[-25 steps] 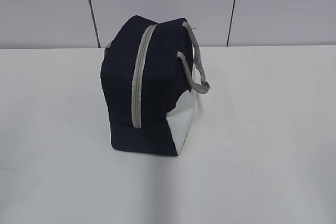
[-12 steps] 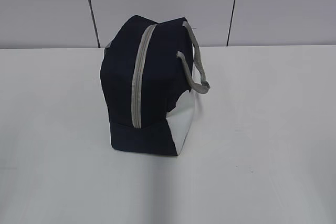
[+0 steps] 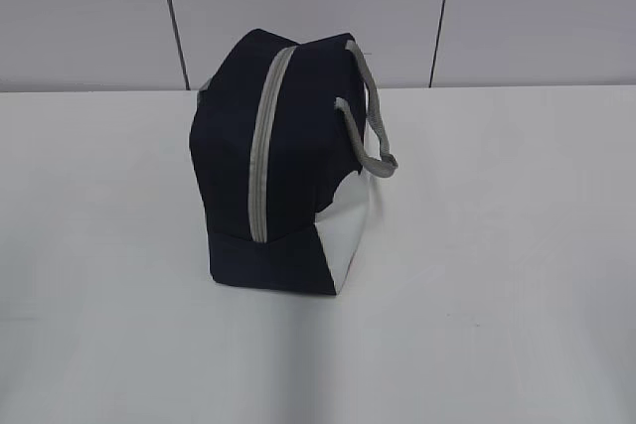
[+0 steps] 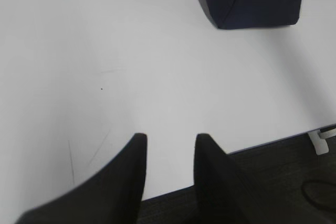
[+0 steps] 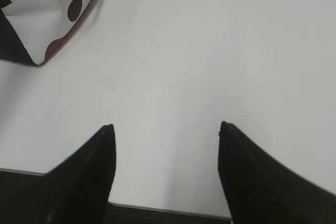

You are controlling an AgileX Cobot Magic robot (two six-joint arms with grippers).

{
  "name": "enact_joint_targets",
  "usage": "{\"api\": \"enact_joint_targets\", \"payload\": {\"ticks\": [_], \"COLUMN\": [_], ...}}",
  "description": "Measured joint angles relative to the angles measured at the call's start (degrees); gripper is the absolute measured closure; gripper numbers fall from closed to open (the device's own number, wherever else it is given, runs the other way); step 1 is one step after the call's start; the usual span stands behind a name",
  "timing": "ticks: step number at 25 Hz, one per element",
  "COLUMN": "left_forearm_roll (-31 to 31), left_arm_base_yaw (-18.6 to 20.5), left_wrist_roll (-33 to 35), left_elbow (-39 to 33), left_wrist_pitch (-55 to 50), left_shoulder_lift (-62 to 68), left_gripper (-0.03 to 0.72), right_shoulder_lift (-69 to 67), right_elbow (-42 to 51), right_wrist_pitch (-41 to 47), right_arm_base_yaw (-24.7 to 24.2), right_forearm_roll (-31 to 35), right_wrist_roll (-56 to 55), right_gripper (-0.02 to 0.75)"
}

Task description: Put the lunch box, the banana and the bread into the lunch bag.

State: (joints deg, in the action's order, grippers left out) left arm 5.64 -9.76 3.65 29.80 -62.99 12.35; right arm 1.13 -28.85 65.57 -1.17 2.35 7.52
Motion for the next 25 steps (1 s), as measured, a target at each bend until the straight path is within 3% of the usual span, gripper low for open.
{"api": "enact_joint_targets", "payload": {"ticks": [5, 14, 25], "left_forearm_roll": [0.00, 0.06, 0.06], "left_arm_base_yaw": [0.90, 6.86, 7.36], "left_wrist_roll": [0.00, 0.00, -0.05], "left_elbow": [0.00, 0.00, 0.00], "left_wrist_pitch": [-0.06, -0.18, -0.42], "left_shoulder_lift": [-2.04, -7.92, -13.22], "left_gripper": [0.452, 0.452, 0.452], "right_shoulder_lift": [0.00, 0.00, 0.00], "right_elbow": [0.00, 0.00, 0.00], "right_wrist_pitch": [-0.03, -0.03, -0.03], "right_arm_base_yaw": [0.00, 0.00, 0.00], "right_forearm_roll": [0.00, 0.00, -0.09], "right_wrist_roll": [0.02, 0.02, 0.02], "right_gripper": [0.281, 0.281, 0.281]}}
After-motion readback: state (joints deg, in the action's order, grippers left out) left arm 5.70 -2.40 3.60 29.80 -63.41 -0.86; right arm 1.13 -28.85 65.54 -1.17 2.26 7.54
